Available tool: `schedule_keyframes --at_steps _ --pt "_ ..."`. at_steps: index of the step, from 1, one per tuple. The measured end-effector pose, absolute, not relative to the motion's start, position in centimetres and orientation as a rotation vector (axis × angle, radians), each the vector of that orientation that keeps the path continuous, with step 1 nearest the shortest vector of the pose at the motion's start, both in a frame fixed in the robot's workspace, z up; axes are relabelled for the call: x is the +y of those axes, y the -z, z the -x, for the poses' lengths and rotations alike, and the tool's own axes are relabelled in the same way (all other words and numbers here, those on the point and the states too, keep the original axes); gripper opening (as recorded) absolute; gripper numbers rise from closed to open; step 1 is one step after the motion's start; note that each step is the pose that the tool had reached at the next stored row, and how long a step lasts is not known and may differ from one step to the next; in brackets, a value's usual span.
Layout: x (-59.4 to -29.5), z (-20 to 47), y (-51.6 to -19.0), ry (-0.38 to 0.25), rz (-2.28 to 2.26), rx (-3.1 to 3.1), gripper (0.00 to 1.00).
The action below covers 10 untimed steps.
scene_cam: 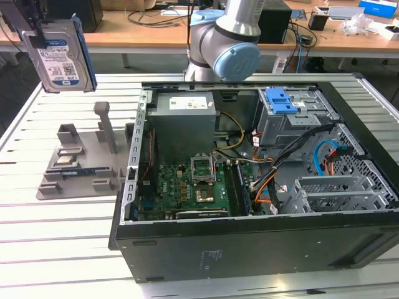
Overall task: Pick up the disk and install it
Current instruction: 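Pick up the disk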
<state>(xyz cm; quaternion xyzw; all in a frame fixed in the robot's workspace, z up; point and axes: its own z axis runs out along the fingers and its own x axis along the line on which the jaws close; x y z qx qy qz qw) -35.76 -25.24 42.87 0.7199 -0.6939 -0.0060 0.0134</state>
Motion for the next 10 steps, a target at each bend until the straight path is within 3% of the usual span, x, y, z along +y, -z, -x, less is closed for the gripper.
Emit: schedule_keyframes --at_steps 10 --pt "-25.1 35.8 -46.8 0.019 -2.243 -2.162 0.37"
